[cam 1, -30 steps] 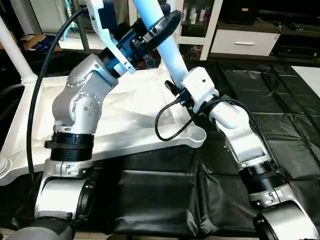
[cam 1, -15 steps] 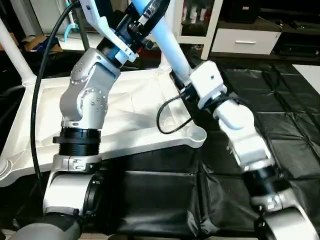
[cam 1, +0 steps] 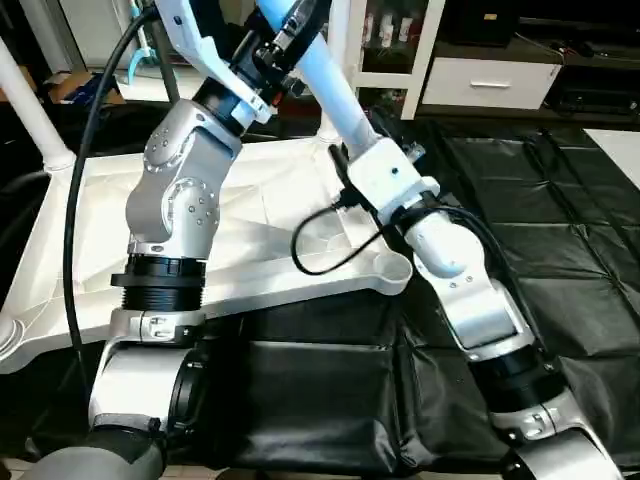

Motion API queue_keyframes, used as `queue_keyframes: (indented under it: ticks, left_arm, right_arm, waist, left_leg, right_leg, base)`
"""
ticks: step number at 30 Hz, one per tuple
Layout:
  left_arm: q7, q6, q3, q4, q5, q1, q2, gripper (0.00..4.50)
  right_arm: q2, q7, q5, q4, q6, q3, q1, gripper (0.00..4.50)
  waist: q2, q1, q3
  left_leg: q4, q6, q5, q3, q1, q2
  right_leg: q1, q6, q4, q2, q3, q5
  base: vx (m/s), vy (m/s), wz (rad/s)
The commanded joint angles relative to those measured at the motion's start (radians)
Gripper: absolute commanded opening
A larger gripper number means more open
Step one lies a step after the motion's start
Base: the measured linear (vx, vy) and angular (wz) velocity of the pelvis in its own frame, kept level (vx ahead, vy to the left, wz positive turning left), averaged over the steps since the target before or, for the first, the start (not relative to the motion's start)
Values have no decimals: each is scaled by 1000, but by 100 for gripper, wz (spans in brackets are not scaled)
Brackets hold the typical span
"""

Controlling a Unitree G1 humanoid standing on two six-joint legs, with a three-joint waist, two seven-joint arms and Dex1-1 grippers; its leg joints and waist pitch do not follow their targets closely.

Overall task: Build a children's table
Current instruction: Insert table leg to table base

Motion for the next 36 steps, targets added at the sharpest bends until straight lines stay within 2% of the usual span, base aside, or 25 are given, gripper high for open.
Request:
queue_keyframes:
  ticks: [1,5,6,7,8,9,11,13,15,20,21,28,29,36]
  left_arm:
    - [-10,-3,5,-7,6,-26,9,170]
    - [22,10,16,13,3,-41,13,170]
    - [85,51,36,29,-3,-57,10,170]
    - [89,53,37,30,-3,-58,10,170]
    - [233,125,114,70,-61,-98,-10,170]
    - [273,140,147,84,-93,-112,-18,170]
    - [291,145,170,98,-117,-122,-22,170]
    - [291,129,208,125,-158,-139,-20,170]
    - [285,127,211,128,-162,-137,-16,170]
    - [285,136,219,123,-169,-134,-13,170]
    - [295,149,227,119,-169,-137,-16,170]
    - [313,159,234,114,-182,-135,-21,170]
    - [311,160,229,109,-181,-133,-23,170]
    - [307,160,223,106,-175,-133,-26,170]
  right_arm:
    - [-7,-15,1,17,14,-21,-22,322]
    - [-6,-4,8,27,27,-18,-25,322]
    - [-5,-6,6,22,21,-15,-25,322]
    - [-5,-6,5,21,21,-14,-24,322]
    - [4,-9,-2,-3,-3,-3,-19,322]
    - [9,-11,0,-14,-19,0,-15,322]
    - [12,-6,6,-22,-36,6,-12,322]
    - [15,8,8,-50,-30,20,10,322]
    - [12,7,1,-49,-21,24,22,322]
    - [4,-1,-10,-51,-1,22,38,322]
    - [4,0,-12,-50,-2,21,36,322]
    - [2,3,-21,-43,-9,18,27,322]
    - [-8,3,-20,-42,-13,13,20,322]
    - [-45,14,4,15,-20,-25,-38,322]
  waist:
    - [19,-1,-90]
    - [18,-1,-89]
    - [21,-2,-89]
    - [20,-3,-90]
    - [22,-3,-89]
    - [22,-4,-89]
    - [19,-2,-88]
    - [19,-2,-89]
    - [19,0,-90]
    - [20,3,-90]
    - [17,2,-90]
    - [16,0,-88]
    - [9,0,-89]
    - [12,-2,-89]
  left_leg:
    - [-83,-31,-209,-28,39,36]
    - [-83,-34,-215,-28,40,36]
    - [-83,-40,-218,-28,40,36]
    - [-82,-41,-218,-27,41,35]
    - [-82,-47,-225,-28,41,34]
    - [-81,-52,-232,-27,42,34]
    - [-82,-48,-243,-30,39,33]
    - [-81,-40,-230,-29,39,31]
    - [-81,-29,-213,-30,38,33]
    - [-81,-25,-211,-28,40,33]
    - [-81,-25,-210,-28,39,34]
    - [-81,-29,-222,-29,37,33]
    - [-80,-25,-213,-29,38,34]
    - [-77,-19,-200,-27,39,32]
  right_leg:
    - [55,-206,-52,-36,22,-107]
    - [56,-206,-52,-37,22,-112]
    - [56,-207,-50,-37,22,-107]
    - [54,-207,-50,-35,22,-105]
    - [54,-205,-49,-34,21,-109]
    - [55,-207,-47,-34,21,-110]
    - [57,-202,-53,-37,21,-135]
    - [55,-203,-54,-34,21,-120]
    - [56,-207,-52,-35,20,-101]
    - [55,-216,-52,-35,20,-95]
    - [57,-213,-51,-36,20,-97]
    - [56,-202,-55,-36,21,-128]
    - [57,-201,-53,-37,21,-127]
    - [56,-204,-54,-35,21,-123]
  base:
    - [0,0,0]
    - [0,0,0]
    - [0,0,0]
    - [0,0,0]
    - [0,0,0]
    - [0,0,0]
    - [0,0,0]
    - [0,0,0]
    - [0,0,0]
    - [0,0,0]
    - [0,0,0]
    - [0,0,0]
    - [0,0,0]
    - [0,0,0]
